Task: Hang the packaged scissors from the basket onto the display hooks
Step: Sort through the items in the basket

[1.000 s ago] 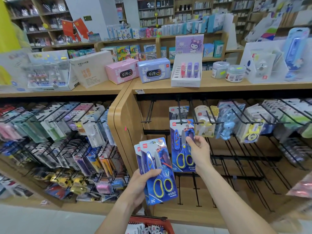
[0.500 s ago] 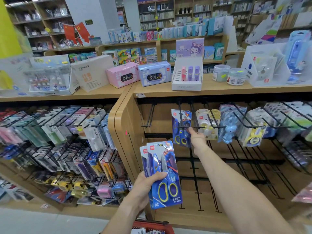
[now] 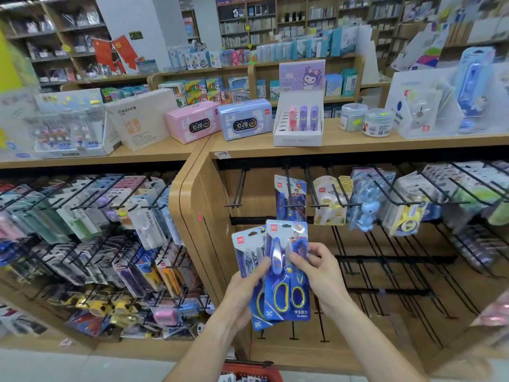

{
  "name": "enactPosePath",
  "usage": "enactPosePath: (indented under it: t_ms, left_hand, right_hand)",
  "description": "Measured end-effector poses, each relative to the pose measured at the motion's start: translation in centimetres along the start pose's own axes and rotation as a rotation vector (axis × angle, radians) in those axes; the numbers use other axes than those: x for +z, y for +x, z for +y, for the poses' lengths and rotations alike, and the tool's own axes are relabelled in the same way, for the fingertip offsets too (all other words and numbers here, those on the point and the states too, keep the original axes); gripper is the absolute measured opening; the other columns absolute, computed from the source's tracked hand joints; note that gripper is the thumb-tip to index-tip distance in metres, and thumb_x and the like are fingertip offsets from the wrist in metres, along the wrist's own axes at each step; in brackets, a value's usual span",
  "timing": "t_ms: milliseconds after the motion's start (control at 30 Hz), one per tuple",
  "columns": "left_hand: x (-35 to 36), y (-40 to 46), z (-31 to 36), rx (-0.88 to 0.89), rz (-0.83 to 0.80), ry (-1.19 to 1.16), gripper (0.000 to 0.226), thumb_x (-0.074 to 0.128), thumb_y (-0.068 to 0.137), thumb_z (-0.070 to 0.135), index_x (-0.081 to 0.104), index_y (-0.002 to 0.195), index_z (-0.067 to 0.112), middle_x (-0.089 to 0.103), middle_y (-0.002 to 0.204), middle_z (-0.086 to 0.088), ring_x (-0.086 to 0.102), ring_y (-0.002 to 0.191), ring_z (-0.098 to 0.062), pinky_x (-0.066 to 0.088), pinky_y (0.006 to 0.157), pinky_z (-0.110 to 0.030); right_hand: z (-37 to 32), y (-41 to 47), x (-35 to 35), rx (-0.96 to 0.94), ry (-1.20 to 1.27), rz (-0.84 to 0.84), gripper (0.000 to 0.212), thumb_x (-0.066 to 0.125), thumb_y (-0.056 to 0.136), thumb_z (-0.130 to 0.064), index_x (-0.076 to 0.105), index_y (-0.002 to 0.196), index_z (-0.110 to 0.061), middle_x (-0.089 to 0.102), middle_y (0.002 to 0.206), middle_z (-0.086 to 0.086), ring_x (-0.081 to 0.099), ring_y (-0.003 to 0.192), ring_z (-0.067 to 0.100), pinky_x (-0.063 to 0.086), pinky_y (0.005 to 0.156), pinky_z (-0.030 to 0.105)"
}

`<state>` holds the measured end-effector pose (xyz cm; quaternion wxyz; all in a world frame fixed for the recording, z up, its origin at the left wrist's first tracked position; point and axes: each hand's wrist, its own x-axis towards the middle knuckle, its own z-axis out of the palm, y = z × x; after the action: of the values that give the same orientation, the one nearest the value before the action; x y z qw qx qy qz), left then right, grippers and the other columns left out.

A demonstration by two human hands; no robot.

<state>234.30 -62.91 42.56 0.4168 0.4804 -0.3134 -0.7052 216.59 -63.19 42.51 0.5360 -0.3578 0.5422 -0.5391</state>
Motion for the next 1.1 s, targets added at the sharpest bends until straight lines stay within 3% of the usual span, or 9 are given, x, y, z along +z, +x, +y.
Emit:
enactPosePath:
  t_ms: [167, 400, 633, 767, 833, 900, 967, 1100]
  left_hand:
    - [-1.6, -0.1, 0.4, -0.009, 0.057, -0.002, 0.047, 0.073, 0.096, 0.036, 0.066, 0.134, 0.010, 0.076, 0.123, -0.019, 0.073, 0.113, -0.040, 0.053, 0.105, -0.061]
    - [-3.3, -0.8, -0.1, -0.002, 0.168, 0.023, 0.041, 0.077, 0.092, 0.032, 0.070, 0.125, 0.008, 0.079, 0.112, -0.020, 0.076, 0.103, -0.041, 0.056, 0.101, -0.060]
    - [-3.5, -1.5, 0.1, 0.039, 0.126, 0.079, 0.034, 0.074, 0.095, 0.030, 0.071, 0.123, 0.011, 0.079, 0.111, -0.018, 0.077, 0.101, -0.038, 0.060, 0.098, -0.054]
    - [-2.9, -1.4, -0.1, 0.137, 0.174, 0.103, 0.044, 0.082, 0.089, 0.024, 0.066, 0.126, 0.008, 0.080, 0.109, -0.016, 0.078, 0.098, -0.039, 0.064, 0.088, -0.050]
    - [-2.4, -1.1, 0.0, 0.181, 0.208, 0.126, 0.044, 0.083, 0.088, 0.023, 0.063, 0.124, 0.009, 0.081, 0.106, -0.015, 0.079, 0.095, -0.038, 0.065, 0.083, -0.048]
    - [-1.8, -1.0, 0.1, 0.211, 0.209, 0.143, 0.041, 0.081, 0.090, 0.023, 0.061, 0.124, 0.010, 0.081, 0.106, -0.012, 0.079, 0.094, -0.036, 0.065, 0.082, -0.046]
    - [-1.3, -0.8, 0.3, 0.226, 0.189, 0.158, 0.037, 0.077, 0.094, 0.025, 0.060, 0.124, 0.011, 0.081, 0.108, -0.011, 0.079, 0.095, -0.034, 0.065, 0.082, -0.046]
    - [-0.1, -0.3, 0.5, 0.217, 0.140, 0.152, 0.029, 0.071, 0.100, 0.026, 0.059, 0.122, 0.011, 0.080, 0.109, -0.010, 0.079, 0.096, -0.033, 0.065, 0.081, -0.044]
  right_hand:
    - [-1.0, 1.5, 0.0, -0.061, 0.054, 0.016, 0.029, 0.072, 0.096, -0.013, 0.052, 0.116, -0.007, 0.080, 0.104, 0.010, 0.078, 0.093, 0.032, 0.062, 0.077, 0.045]
    - [-0.8, 3.8, 0.5, -0.045, 0.077, 0.102, 0.016, 0.065, 0.102, -0.021, 0.053, 0.110, -0.013, 0.080, 0.102, 0.005, 0.078, 0.096, 0.031, 0.059, 0.084, 0.054]
    - [-0.9, 5.1, 1.3, -0.042, 0.071, 0.188, 0.015, 0.066, 0.102, -0.024, 0.054, 0.106, -0.016, 0.080, 0.095, -0.001, 0.078, 0.089, 0.020, 0.060, 0.076, 0.044]
    - [-1.3, 10.7, 1.6, 0.065, 0.046, 0.246, 0.021, 0.075, 0.095, -0.033, 0.059, 0.096, -0.020, 0.077, 0.106, 0.008, 0.075, 0.099, 0.027, 0.061, 0.091, 0.051]
    - [-1.5, 13.4, 1.5, 0.106, 0.036, 0.274, 0.028, 0.079, 0.092, -0.033, 0.067, 0.103, -0.010, 0.076, 0.111, 0.014, 0.071, 0.103, 0.029, 0.056, 0.100, 0.050]
    - [-1.7, 14.7, 1.4, 0.113, 0.002, 0.306, 0.040, 0.078, 0.093, -0.030, 0.067, 0.117, 0.001, 0.073, 0.115, 0.014, 0.063, 0.102, 0.025, 0.052, 0.098, 0.041]
    - [-1.8, 14.9, 1.0, 0.105, -0.044, 0.335, 0.043, 0.079, 0.092, -0.032, 0.067, 0.122, -0.004, 0.071, 0.120, 0.010, 0.062, 0.107, 0.024, 0.051, 0.094, 0.039]
    - [-1.3, 10.5, 0.2, 0.008, -0.169, 0.367, 0.054, 0.082, 0.089, -0.033, 0.062, 0.134, -0.012, 0.067, 0.128, 0.003, 0.062, 0.119, 0.021, 0.049, 0.102, 0.037]
